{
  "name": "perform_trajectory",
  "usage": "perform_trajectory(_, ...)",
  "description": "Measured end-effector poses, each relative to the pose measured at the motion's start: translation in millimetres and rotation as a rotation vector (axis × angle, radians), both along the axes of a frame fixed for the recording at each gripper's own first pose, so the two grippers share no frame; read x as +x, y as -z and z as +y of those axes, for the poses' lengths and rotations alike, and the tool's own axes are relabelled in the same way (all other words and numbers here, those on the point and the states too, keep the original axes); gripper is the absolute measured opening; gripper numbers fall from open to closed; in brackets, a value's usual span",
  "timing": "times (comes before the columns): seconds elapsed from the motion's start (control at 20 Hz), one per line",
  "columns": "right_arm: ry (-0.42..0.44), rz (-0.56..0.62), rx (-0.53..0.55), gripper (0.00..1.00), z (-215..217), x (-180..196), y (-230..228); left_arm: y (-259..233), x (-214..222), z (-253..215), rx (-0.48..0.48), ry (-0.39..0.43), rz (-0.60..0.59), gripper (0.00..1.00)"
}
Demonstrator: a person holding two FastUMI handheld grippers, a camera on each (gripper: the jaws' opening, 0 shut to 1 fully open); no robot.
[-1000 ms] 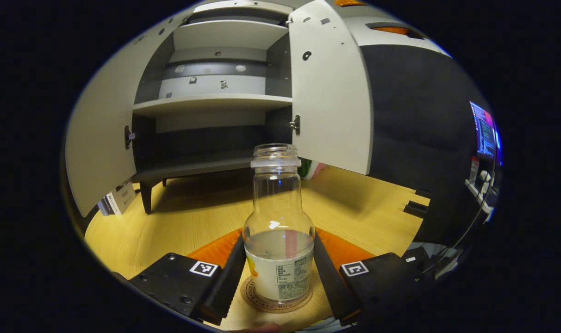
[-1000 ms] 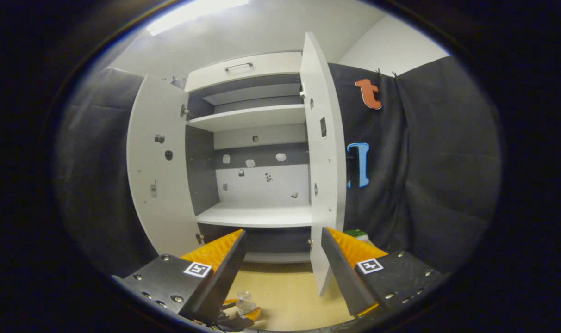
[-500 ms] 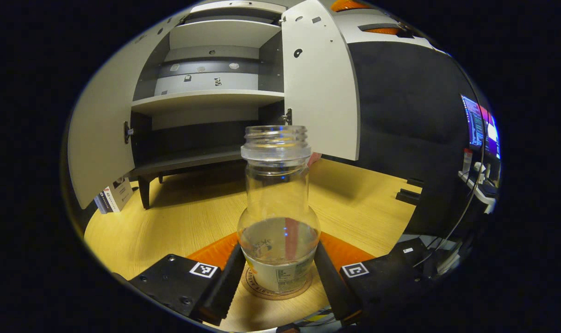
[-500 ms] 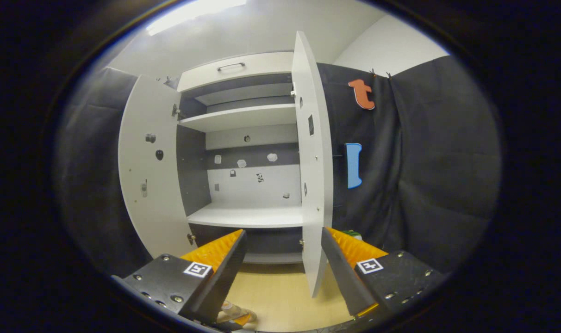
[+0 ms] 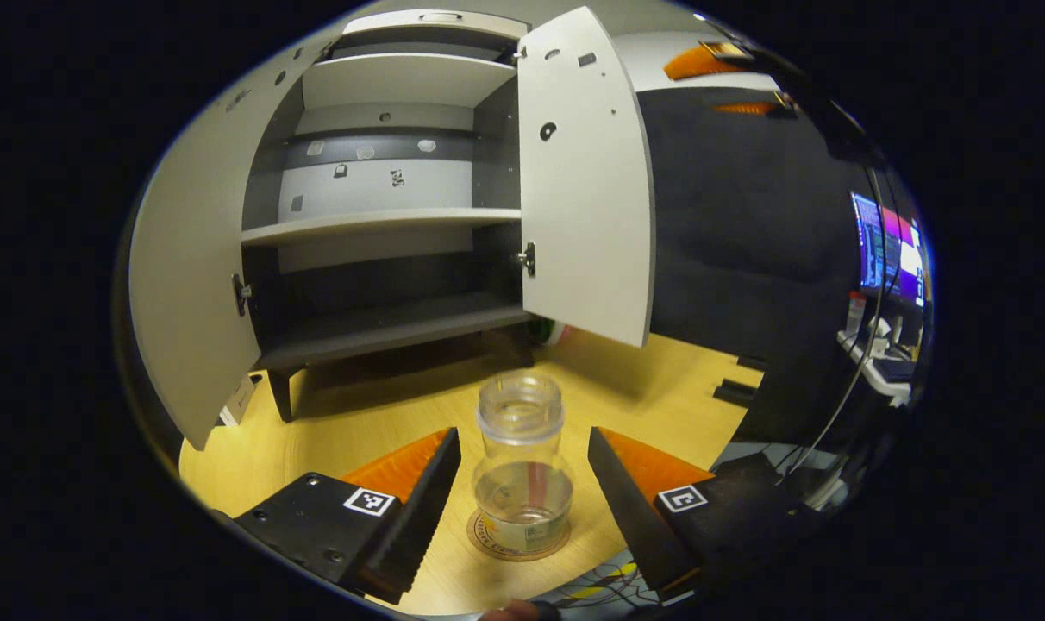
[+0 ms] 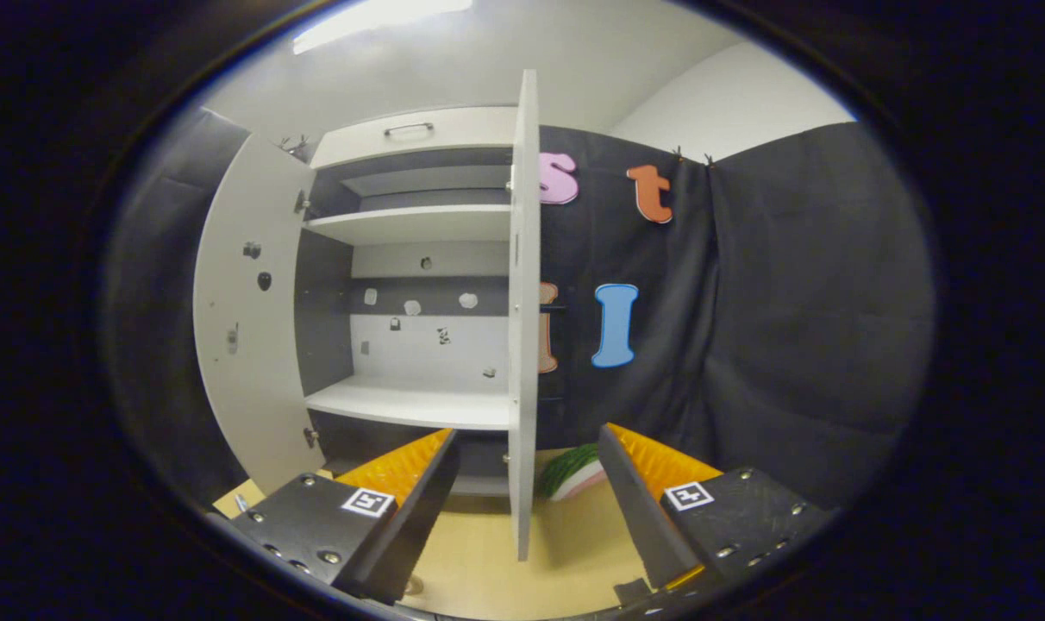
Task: Grasp the bottle in the cabinet with the left hand and place it on the coaster, then close the right door with the right hand and the left door with the left hand.
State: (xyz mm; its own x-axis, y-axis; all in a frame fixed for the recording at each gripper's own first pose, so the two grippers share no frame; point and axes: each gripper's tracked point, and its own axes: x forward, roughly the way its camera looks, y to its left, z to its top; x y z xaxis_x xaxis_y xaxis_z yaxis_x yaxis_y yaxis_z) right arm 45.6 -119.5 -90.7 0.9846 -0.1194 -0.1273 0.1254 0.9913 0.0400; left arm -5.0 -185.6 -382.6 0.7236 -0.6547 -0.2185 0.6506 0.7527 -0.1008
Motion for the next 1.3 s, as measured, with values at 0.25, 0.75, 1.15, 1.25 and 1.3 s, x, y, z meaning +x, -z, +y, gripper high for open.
perform_trajectory(0.25,0.099,-0.014,0.014,0.98,-73.8,19.4,-14.2,-104.2,-2.1,8.4,-0.029,0.065,-0.129,0.95)
perform_trajectory(0.75,0.153,0.014,-0.032,0.98,-136.7,79.4,-8.6,-259.1,27.5,80.1,-0.16,-0.121,-0.236,0.96)
perform_trajectory(1.15,0.073,0.019,-0.019,0.98,-111.2,142.4,-11.8,-308.6,29.8,165.5,-0.099,-0.282,-0.349,0.98)
perform_trajectory(1.25,0.062,0.015,-0.038,1.0,-94.2,140.6,-12.4,-308.9,23.8,175.9,-0.075,-0.278,-0.335,0.98)
perform_trajectory(1.3,0.044,0.005,-0.053,0.84,-88.8,140.4,-14.5,-308.8,18.4,181.6,-0.054,-0.279,-0.33,0.98)
